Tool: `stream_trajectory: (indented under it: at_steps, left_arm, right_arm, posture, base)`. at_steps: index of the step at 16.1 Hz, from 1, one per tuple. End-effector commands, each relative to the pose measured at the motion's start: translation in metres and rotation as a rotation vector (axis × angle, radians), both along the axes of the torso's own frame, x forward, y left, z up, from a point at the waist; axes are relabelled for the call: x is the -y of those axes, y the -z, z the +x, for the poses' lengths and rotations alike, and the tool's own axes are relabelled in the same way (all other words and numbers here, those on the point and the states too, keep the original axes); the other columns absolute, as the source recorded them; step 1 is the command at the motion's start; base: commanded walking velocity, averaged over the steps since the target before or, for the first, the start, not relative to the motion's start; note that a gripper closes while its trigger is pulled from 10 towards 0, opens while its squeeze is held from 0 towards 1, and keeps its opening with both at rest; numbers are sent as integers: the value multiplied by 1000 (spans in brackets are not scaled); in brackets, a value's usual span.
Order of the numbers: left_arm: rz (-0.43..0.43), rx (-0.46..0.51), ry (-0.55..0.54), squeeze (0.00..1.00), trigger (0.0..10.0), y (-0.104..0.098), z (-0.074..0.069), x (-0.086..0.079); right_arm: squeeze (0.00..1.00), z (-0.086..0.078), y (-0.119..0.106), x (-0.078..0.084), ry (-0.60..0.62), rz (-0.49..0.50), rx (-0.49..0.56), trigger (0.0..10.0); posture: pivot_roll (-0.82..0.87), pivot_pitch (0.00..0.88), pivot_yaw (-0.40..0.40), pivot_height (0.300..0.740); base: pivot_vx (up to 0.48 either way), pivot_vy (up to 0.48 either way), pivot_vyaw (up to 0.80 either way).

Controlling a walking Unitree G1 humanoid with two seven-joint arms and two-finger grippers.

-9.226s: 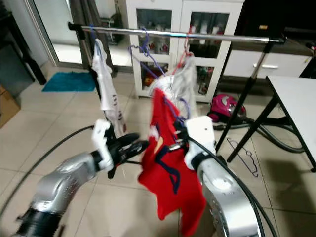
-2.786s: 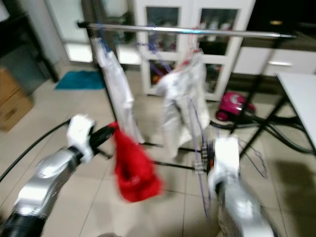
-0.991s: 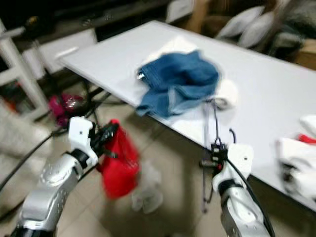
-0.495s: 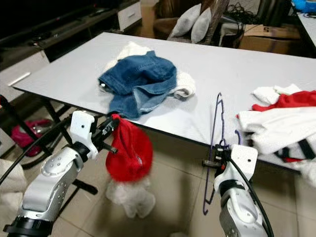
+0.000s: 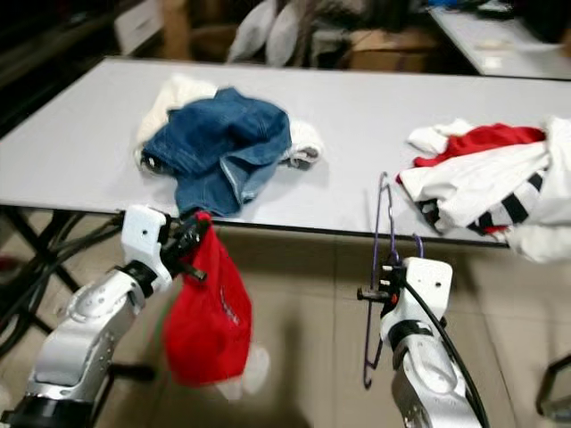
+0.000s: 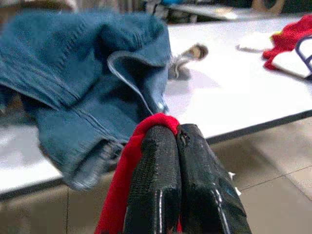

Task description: Hang hanger

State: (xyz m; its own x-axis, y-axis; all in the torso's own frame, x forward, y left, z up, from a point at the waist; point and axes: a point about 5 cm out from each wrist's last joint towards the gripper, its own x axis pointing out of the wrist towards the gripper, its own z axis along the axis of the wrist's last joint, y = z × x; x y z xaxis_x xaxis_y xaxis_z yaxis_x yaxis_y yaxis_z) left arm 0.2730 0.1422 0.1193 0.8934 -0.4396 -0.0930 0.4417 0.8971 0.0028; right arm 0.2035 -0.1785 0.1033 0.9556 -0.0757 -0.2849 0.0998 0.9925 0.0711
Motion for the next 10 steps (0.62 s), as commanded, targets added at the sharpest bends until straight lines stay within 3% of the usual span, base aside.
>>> stream_trajectory:
  at_steps: [1, 3, 6, 7, 10]
  left_arm:
    - [-7, 11, -37, 0, 10000, -2, -3, -8]
    - [-61, 45, -69, 0, 10000, -7, -4, -8]
    - [-129, 127, -74, 0, 10000, -19, -4, -1]
    - [-150, 151, -80, 0, 10000, -23, -6, -1]
    - [-157, 170, -91, 0, 10000, -28, -2, 0]
  right_arm:
    - [0, 2, -2, -9, -57, 10, 9, 10000]
    - [0, 6, -6, -12, -123, -13, 30, 10000]
    - [0, 12, -18, -16, -240, -4, 93, 10000]
    - [0, 13, -25, -20, -316, -7, 118, 10000]
    - [0, 17, -29, -16, -343, -34, 141, 10000]
  posture:
    - [-10, 0, 26, 740]
    - [-16, 0, 32, 740]
    - [-10, 0, 4, 740]
    - [-8, 0, 1, 740]
    - [-6, 0, -19, 740]
  base:
    - [0, 442, -800]
    - [0, 0, -800]
    - [0, 0, 0]
    - [251, 0, 0]
    - [383, 0, 0]
